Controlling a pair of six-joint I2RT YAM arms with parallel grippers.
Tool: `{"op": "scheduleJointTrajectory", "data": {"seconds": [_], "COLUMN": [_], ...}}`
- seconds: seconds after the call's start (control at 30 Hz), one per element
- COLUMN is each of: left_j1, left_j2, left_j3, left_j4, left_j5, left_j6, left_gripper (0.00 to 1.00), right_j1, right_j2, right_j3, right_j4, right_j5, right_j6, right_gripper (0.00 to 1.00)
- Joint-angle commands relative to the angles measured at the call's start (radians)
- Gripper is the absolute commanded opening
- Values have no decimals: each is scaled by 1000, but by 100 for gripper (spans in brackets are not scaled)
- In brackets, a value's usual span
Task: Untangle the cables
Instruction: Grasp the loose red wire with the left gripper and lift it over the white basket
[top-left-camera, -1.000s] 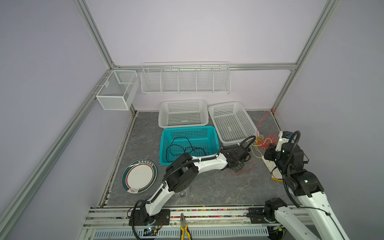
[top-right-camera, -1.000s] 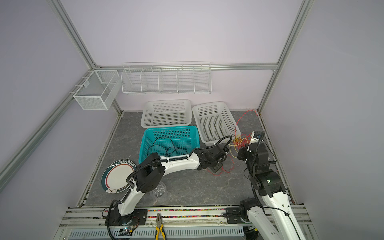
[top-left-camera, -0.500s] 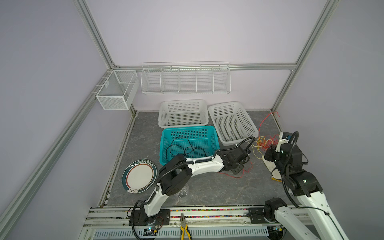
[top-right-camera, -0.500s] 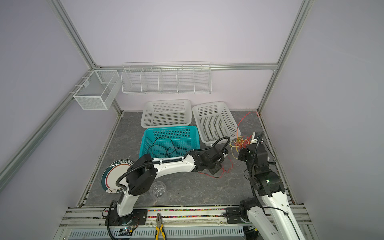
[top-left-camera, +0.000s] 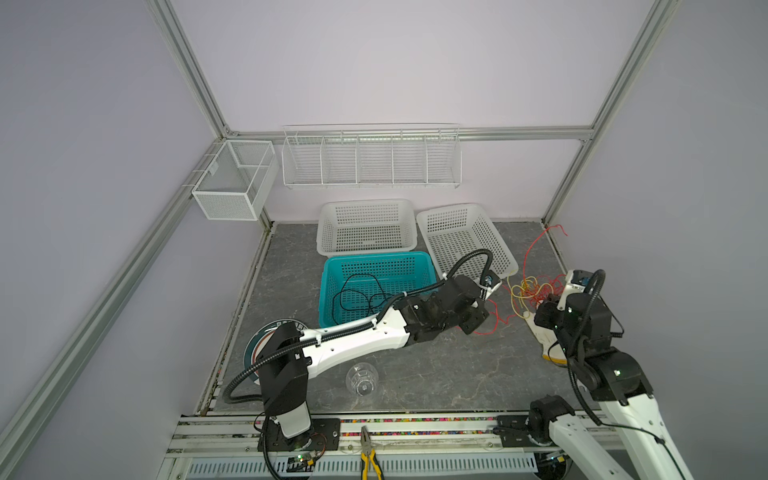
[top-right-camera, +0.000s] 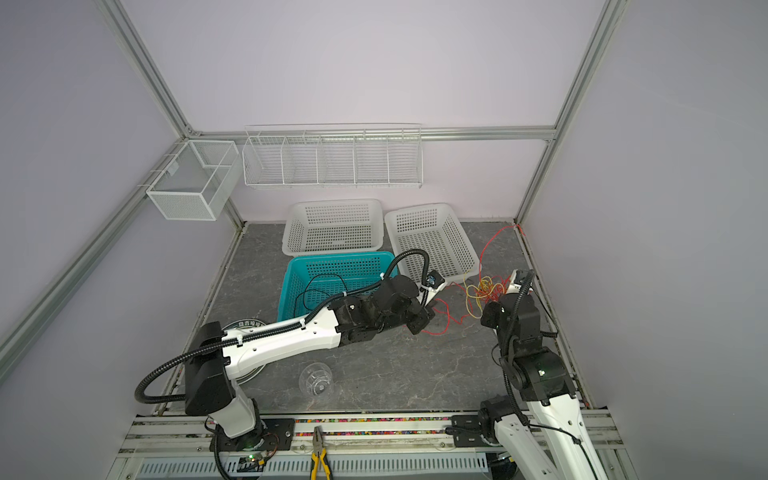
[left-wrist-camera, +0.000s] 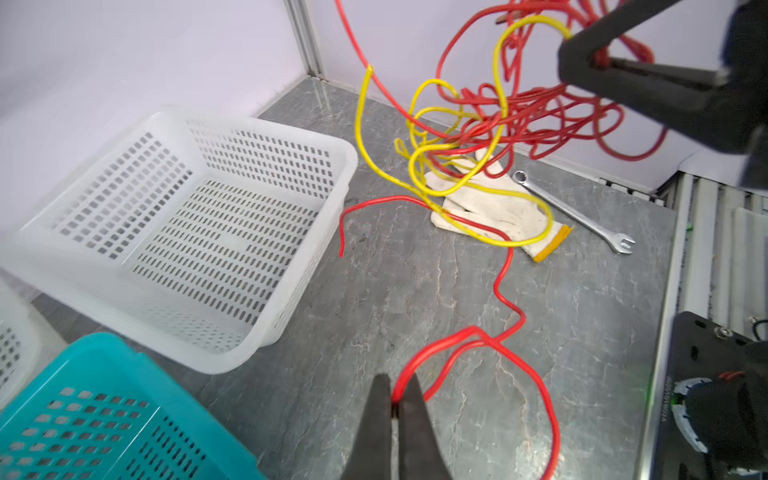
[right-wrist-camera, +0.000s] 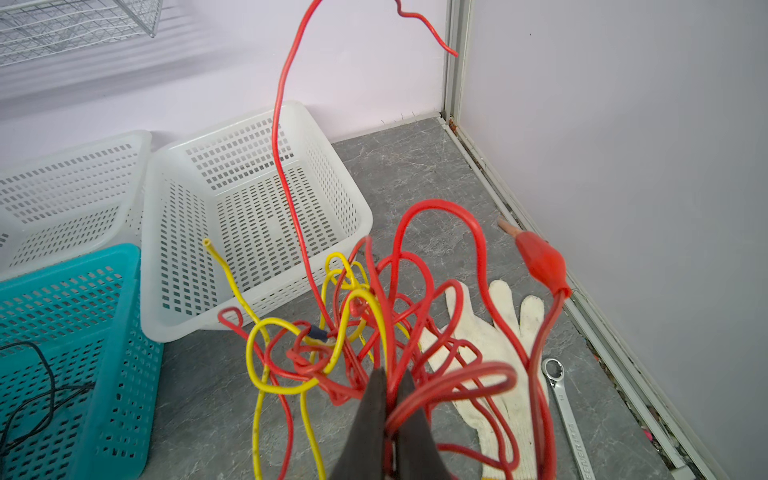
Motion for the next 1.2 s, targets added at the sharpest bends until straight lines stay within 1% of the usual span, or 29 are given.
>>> {"op": "scheduleJointTrajectory", "data": {"seconds": [0.0, 0.13, 0.23, 0.37, 0.5, 0.63, 0.8, 0.97, 1.17], "left_j1": [1, 18, 55, 119, 159, 208, 275, 303, 322], "left_j2": [-34, -75, -109, -142, -109, -8, 185, 389, 595], "left_j3": [-25, -41, -62, -74, -14, 108, 350, 599, 820], "left_j4": [5, -2, 3, 26, 27, 8, -66, -139, -169], "left_j5": [-131, -181, -186, -144, -120, -95, -33, -6, 19], "left_j6": [10, 20, 11, -5, 9, 5, -34, -66, -129], "left_gripper": [0, 0, 0, 0, 0, 0, 0, 0, 0], "right_j1": [-4, -4, -4, -4, -4, -4, -5, -4, -5], "right_j2": [-23, -22, -9, 9, 24, 35, 20, 15, 27], "right_j3": [0, 6, 15, 19, -6, -33, -72, -106, -127], "right_j4": [-15, -33, -44, -48, -42, -48, -42, -9, 36], "right_j5": [19, 14, 4, -32, -74, -97, -130, -171, -206], "right_j6": [20, 20, 22, 26, 39, 53, 59, 59, 43], "right_gripper": [9, 9, 9, 8, 8, 7, 8, 8, 8]}}
